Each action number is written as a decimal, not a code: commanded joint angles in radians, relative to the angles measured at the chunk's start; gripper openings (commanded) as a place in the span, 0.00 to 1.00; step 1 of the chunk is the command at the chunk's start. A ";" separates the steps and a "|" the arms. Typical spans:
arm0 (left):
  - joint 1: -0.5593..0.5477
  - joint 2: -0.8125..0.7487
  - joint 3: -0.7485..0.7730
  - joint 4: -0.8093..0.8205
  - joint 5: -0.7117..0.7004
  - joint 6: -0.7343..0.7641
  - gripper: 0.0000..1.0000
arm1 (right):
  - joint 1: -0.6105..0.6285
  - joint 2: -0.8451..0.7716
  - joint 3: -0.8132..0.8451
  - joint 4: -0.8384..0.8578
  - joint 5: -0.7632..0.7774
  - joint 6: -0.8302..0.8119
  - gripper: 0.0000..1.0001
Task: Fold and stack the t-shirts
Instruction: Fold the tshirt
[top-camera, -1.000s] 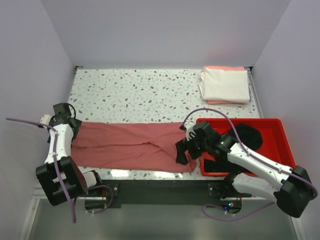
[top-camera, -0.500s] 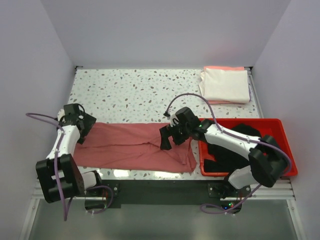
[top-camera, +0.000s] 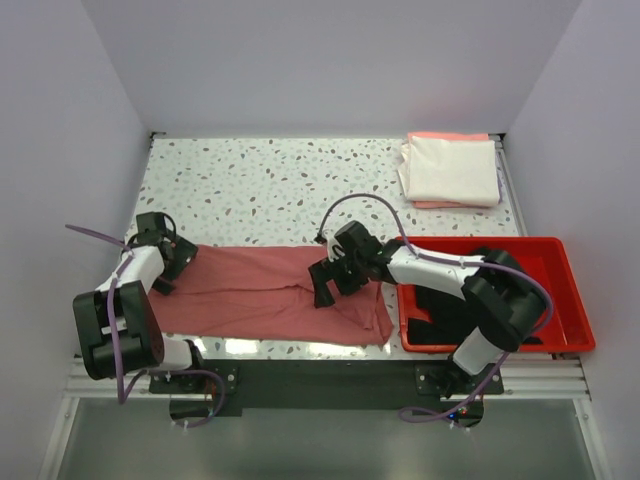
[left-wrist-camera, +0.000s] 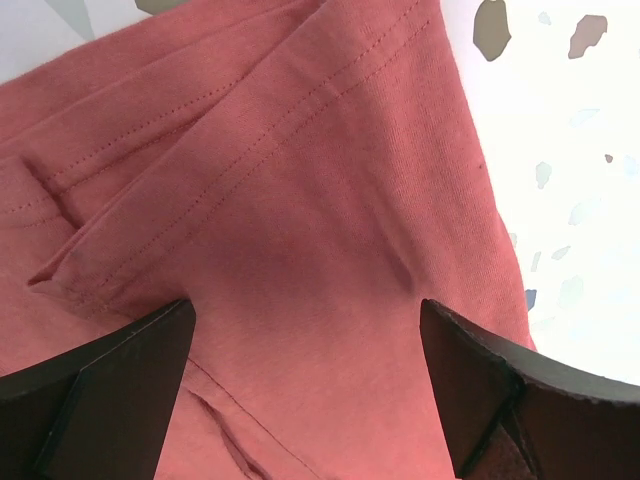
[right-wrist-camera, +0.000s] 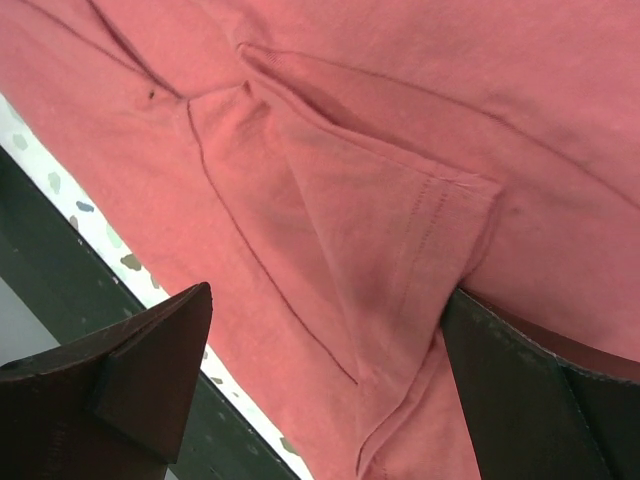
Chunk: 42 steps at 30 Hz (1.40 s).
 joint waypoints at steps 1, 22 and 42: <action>0.001 -0.001 -0.024 0.034 -0.029 0.025 1.00 | 0.037 0.002 0.025 0.037 -0.026 -0.022 0.99; -0.001 -0.015 -0.020 0.000 -0.072 0.040 1.00 | 0.275 -0.199 0.007 -0.075 0.234 0.022 0.99; -0.327 -0.251 0.083 0.086 0.218 0.114 1.00 | 0.092 -0.257 -0.151 -0.089 0.293 0.332 0.99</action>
